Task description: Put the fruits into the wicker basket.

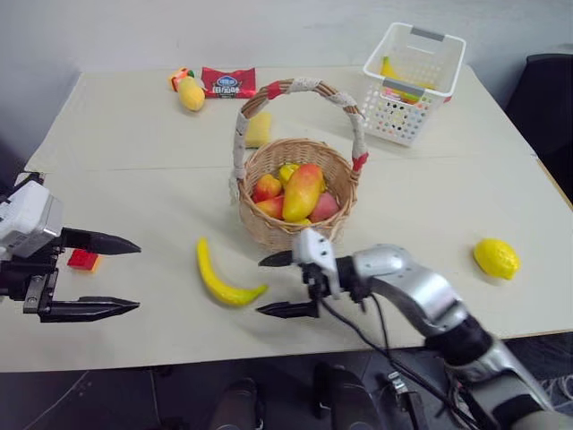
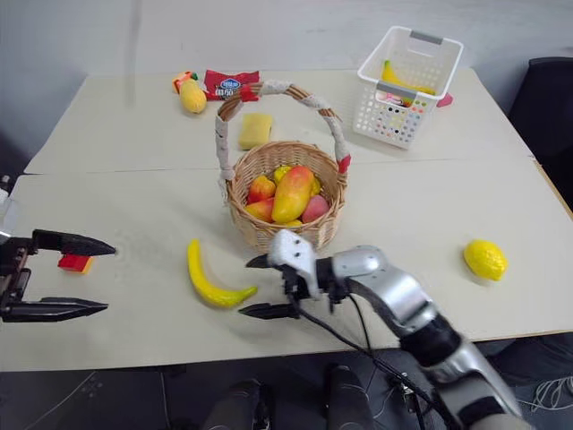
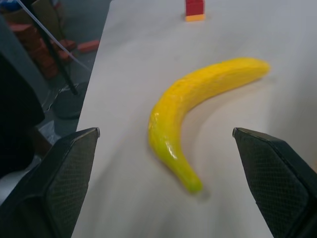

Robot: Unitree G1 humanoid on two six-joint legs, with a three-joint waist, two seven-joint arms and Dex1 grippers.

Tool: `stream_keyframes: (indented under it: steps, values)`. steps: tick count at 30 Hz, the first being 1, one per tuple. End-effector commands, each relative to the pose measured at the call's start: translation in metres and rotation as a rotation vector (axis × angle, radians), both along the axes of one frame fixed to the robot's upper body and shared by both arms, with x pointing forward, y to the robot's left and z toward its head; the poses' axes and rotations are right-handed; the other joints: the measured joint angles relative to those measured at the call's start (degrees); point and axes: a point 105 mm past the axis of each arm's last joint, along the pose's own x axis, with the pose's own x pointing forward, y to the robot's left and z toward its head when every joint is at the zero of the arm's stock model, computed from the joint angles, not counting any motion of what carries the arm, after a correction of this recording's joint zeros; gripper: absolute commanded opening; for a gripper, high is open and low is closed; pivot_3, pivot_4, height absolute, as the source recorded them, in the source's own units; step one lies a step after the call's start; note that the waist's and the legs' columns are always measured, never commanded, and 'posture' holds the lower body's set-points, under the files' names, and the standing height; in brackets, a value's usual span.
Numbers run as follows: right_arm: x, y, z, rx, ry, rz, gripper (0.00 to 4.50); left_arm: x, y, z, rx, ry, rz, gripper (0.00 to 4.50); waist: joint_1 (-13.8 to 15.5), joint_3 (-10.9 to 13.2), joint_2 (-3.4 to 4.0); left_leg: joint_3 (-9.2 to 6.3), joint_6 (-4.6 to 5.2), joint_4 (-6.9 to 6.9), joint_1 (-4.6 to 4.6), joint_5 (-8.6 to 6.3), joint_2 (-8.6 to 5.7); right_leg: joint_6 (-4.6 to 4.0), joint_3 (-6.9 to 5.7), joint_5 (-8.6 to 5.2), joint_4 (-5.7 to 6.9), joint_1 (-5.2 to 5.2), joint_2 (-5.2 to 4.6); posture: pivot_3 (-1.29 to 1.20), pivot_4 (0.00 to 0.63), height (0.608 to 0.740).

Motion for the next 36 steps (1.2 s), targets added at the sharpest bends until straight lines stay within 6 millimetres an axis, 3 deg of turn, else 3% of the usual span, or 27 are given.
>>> stream_keyframes:
  steps: [1,6,10,17,18,26,30,33,36]
  values:
    - [0.004,0.019,-0.010,-0.035,-0.058,0.055,4.50,-0.003,-0.001,0.005,0.026,-0.030,-0.019,4.47,-0.4,0.0,0.00,0.01,0.00,0.00,-0.01,0.00,0.00,0.00,-0.02,0.00,-0.02,0.00,0.00,0.00,0.150,0.740]
    - [0.006,0.029,-0.032,-0.120,-0.103,0.115,4.50,-0.002,-0.001,0.004,0.022,-0.045,-0.008,4.47,-0.4,0.0,0.00,0.03,-0.01,0.00,0.00,0.00,0.02,0.00,-0.04,0.00,-0.02,0.00,0.00,0.00,0.150,0.740]
    - [0.010,0.030,-0.035,-0.125,-0.129,0.128,3.27,0.001,-0.003,0.002,0.014,-0.062,-0.007,4.50,-0.6,0.0,0.00,0.05,-0.02,0.00,0.04,0.00,0.05,-0.01,0.00,-0.01,0.03,0.00,0.02,0.00,0.150,0.740]
    - [0.000,0.014,-0.017,-0.040,-0.084,0.171,0.79,0.010,-0.008,0.001,-0.015,-0.088,-0.030,4.50,-0.3,0.0,0.00,0.02,-0.15,0.01,0.04,-0.06,0.18,-0.08,0.05,-0.05,0.01,0.00,0.24,0.00,0.150,0.740]
    - [-0.002,0.013,-0.015,-0.030,-0.079,0.176,0.61,0.011,-0.009,0.001,-0.020,-0.090,-0.035,4.50,-0.3,0.0,-0.01,0.02,-0.15,0.01,0.04,-0.06,0.18,-0.08,0.06,-0.05,0.02,0.00,0.24,0.00,0.150,0.740]
    - [-0.022,-0.019,0.044,0.185,0.025,0.193,0.54,0.022,-0.029,0.009,-0.105,-0.106,-0.121,4.50,-0.2,0.0,-0.01,0.03,-0.20,0.03,0.05,-0.08,0.24,-0.08,0.10,-0.05,0.03,0.00,0.33,0.00,0.150,0.740]
    - [-0.028,-0.046,0.099,0.297,0.052,0.164,0.54,0.027,-0.047,0.026,-0.226,-0.127,-0.178,4.50,0.0,0.0,-0.01,0.00,-0.19,0.11,0.03,-0.08,0.25,-0.08,0.10,-0.04,0.07,0.00,0.33,0.00,0.150,0.740]
    - [-0.021,-0.056,0.124,0.336,0.014,0.088,0.54,0.031,-0.054,0.032,-0.275,-0.142,-0.192,4.50,-0.1,0.0,-0.02,0.01,-0.19,0.12,0.06,-0.08,0.24,-0.08,0.13,-0.04,0.13,0.01,0.33,0.00,0.150,0.740]
    - [0.002,-0.061,0.129,0.266,-0.044,-0.049,0.54,0.037,-0.059,0.030,-0.275,-0.160,-0.197,4.50,-0.3,0.0,-0.02,0.11,-0.22,0.10,0.12,-0.08,0.14,-0.09,0.15,-0.05,0.17,-0.01,0.38,0.00,0.150,0.740]
